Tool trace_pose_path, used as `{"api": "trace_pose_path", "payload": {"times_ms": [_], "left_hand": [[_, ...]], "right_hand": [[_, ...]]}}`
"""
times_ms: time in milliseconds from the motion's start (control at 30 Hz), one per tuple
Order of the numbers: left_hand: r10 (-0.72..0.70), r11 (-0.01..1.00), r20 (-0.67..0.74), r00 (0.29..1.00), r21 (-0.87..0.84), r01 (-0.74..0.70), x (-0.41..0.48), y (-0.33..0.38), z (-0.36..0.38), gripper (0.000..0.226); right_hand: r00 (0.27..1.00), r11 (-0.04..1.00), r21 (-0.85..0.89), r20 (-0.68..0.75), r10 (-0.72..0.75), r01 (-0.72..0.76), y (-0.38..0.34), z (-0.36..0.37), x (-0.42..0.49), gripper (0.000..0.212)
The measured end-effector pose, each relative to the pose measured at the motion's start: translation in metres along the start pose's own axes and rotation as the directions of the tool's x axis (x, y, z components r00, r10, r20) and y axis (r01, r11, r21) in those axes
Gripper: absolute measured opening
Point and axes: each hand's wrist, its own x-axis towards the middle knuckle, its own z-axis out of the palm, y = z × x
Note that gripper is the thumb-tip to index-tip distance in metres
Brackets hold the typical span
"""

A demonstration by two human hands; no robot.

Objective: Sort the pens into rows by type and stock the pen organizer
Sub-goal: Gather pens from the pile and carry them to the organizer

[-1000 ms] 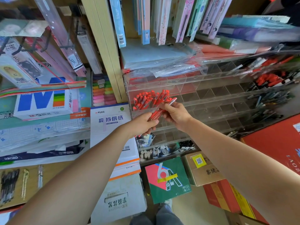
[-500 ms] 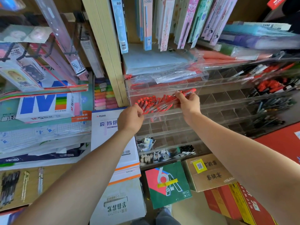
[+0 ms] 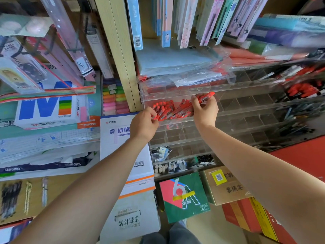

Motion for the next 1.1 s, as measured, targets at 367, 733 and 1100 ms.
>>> {"api": "trace_pose_path", "payload": {"times_ms": [367,733,1100], "left_hand": [[0.235,0.967,-0.001,0.972,0.102,-0.233,0.006,0.023,0.011,0.025],[0.234,0.955,0.089,0.968,0.165,-0.246,0.009,0.027,0.017,0.023],[0.188,0.980,0.077,0.979,0.052,-0.192,0.009,0.025,0.022,0.034]], "right_hand": [[0.997,0.994,0.095,-0.048,0.062,-0.057,0.003,-0.020,0.000,0.015],[0.976,0.982,-0.088,0.153,-0.153,0.168,0.007,0.010,-0.012,0.009],[0.955,0.986,-0.062,0.264,-0.131,0.152,0.015,0.010,-0.006,0.024]]}}
